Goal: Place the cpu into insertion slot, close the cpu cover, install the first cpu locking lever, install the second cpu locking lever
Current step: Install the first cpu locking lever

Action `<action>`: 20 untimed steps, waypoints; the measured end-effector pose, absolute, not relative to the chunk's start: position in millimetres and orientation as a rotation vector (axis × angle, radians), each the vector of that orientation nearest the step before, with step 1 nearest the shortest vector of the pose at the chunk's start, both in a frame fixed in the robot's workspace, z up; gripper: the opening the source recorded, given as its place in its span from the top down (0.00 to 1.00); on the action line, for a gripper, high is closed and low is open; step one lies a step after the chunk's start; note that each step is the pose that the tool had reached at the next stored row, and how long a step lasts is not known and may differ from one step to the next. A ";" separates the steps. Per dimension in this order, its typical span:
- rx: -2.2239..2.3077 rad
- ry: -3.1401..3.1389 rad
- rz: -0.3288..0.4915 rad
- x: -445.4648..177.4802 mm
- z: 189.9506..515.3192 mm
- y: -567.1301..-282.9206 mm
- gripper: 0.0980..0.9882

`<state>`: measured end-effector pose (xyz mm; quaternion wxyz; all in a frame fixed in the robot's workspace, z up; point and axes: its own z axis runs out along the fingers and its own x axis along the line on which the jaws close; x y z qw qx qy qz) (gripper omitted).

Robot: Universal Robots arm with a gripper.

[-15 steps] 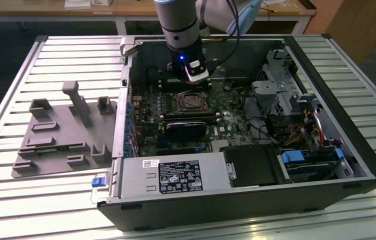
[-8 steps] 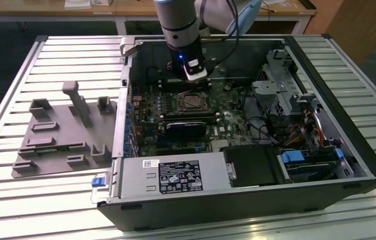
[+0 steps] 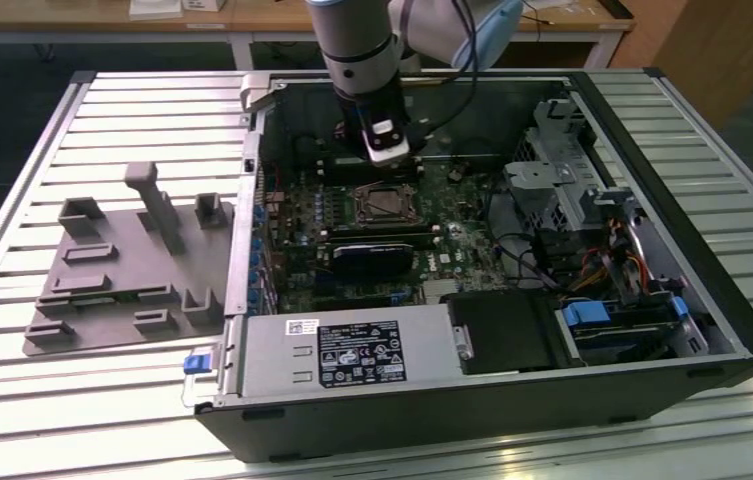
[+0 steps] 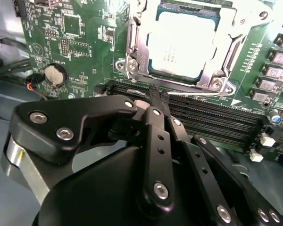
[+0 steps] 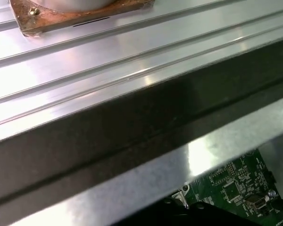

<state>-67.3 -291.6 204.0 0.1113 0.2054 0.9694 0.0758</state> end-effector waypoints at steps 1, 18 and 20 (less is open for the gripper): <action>0.611 2.845 0.222 -67.5 203.8 -291.2 1.00; 0.713 2.815 0.206 -68.4 199.1 -288.2 1.00; 0.717 2.814 0.205 -68.4 198.5 -288.2 1.00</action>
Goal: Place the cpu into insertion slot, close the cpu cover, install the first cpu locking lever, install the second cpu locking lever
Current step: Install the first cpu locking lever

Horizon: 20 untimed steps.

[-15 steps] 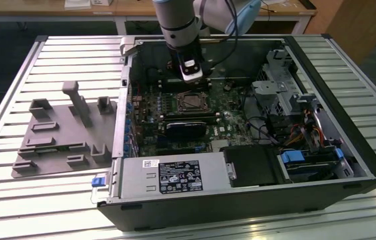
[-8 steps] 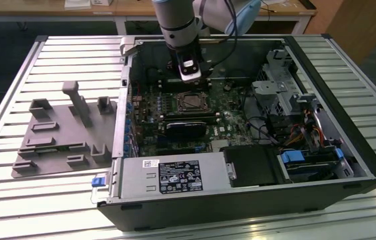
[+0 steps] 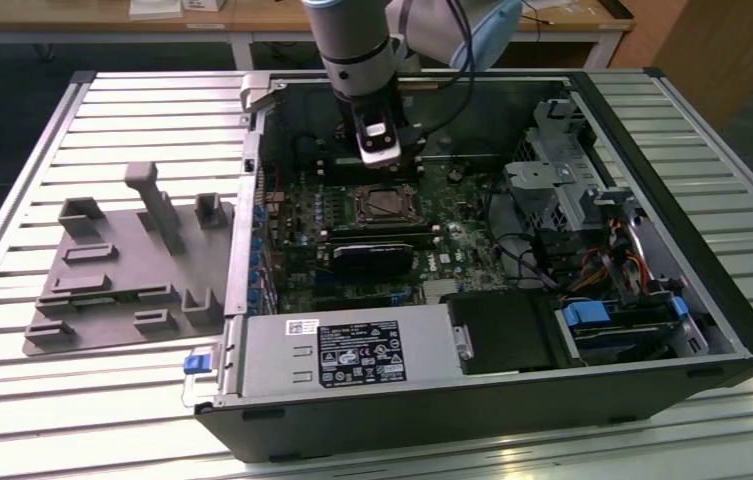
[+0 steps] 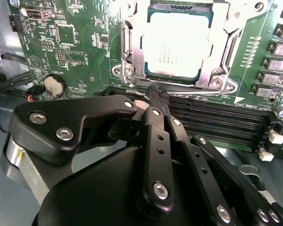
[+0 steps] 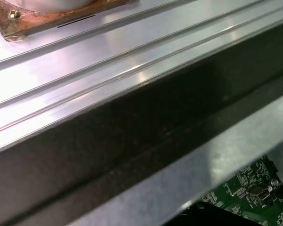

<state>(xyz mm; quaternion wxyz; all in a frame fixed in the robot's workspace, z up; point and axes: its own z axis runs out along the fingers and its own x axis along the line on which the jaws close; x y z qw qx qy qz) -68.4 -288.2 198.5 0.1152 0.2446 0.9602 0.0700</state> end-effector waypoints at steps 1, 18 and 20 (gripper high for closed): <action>0.718 2.813 0.205 -68.3 198.2 -288.2 1.00; 0.731 2.810 0.202 -67.6 190.6 -288.3 1.00; 0.731 2.810 0.202 -67.6 190.4 -288.3 1.00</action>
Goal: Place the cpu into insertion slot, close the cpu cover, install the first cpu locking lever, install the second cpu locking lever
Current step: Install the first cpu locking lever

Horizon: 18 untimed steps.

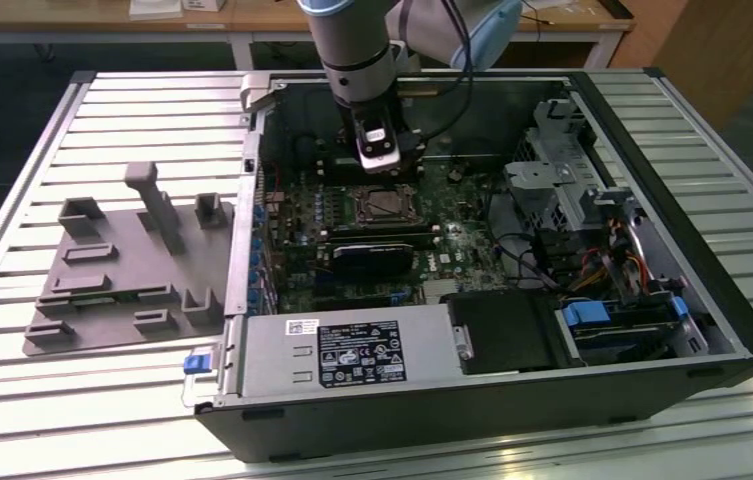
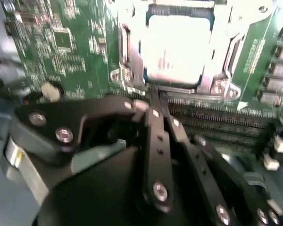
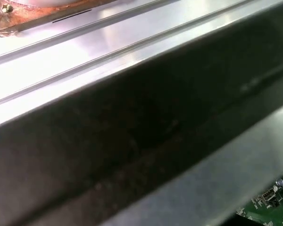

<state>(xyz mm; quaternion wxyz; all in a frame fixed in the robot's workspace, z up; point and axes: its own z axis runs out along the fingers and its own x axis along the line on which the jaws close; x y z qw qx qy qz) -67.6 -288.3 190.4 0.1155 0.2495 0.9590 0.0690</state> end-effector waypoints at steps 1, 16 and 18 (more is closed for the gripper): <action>0.731 2.810 0.202 -67.6 190.3 -288.2 1.00; 0.731 2.809 0.204 -67.5 208.0 -288.2 1.00; 0.730 2.809 0.204 -67.5 213.2 -288.2 1.00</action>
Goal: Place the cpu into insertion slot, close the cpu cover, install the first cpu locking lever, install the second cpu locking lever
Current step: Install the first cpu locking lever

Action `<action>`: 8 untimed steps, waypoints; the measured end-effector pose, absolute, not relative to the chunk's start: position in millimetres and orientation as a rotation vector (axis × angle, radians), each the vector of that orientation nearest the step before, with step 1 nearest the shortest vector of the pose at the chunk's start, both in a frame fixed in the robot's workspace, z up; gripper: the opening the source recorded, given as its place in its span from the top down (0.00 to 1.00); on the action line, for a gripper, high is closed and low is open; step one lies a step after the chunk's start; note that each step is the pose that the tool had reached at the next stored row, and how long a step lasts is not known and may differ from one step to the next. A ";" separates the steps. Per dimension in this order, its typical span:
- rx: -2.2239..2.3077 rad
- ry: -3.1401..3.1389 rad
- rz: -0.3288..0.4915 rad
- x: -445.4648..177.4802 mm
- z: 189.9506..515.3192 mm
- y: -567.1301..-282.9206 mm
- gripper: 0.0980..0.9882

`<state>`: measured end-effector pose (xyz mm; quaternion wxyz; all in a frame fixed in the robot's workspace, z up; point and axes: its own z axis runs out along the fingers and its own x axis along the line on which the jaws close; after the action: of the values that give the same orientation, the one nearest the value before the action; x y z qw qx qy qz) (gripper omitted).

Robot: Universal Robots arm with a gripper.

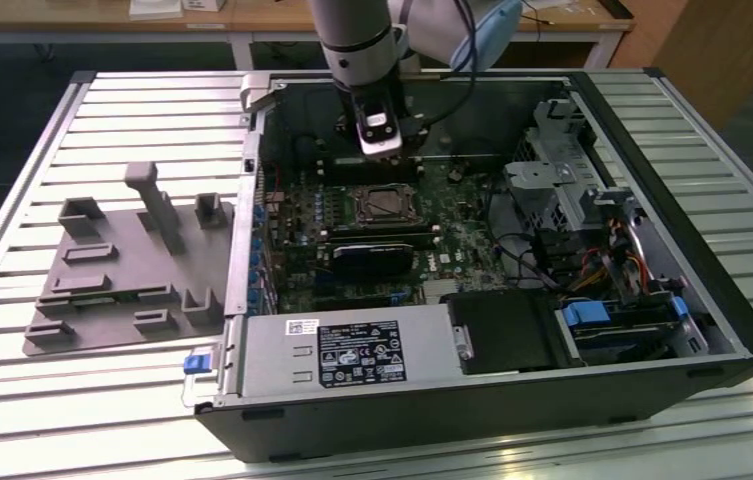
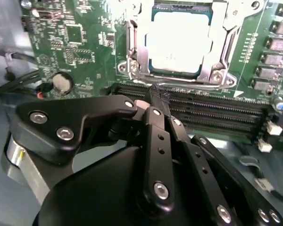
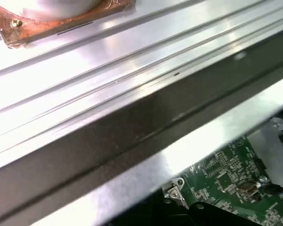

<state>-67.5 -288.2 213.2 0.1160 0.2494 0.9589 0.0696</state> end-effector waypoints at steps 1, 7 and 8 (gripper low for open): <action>0.731 2.808 0.204 -67.5 215.8 -288.2 1.00; 0.731 2.808 0.204 -67.5 221.0 -288.2 1.00; 0.730 2.808 0.204 -67.5 221.1 -288.2 1.00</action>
<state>-67.5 -288.2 221.1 0.1162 0.2494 0.9589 0.0697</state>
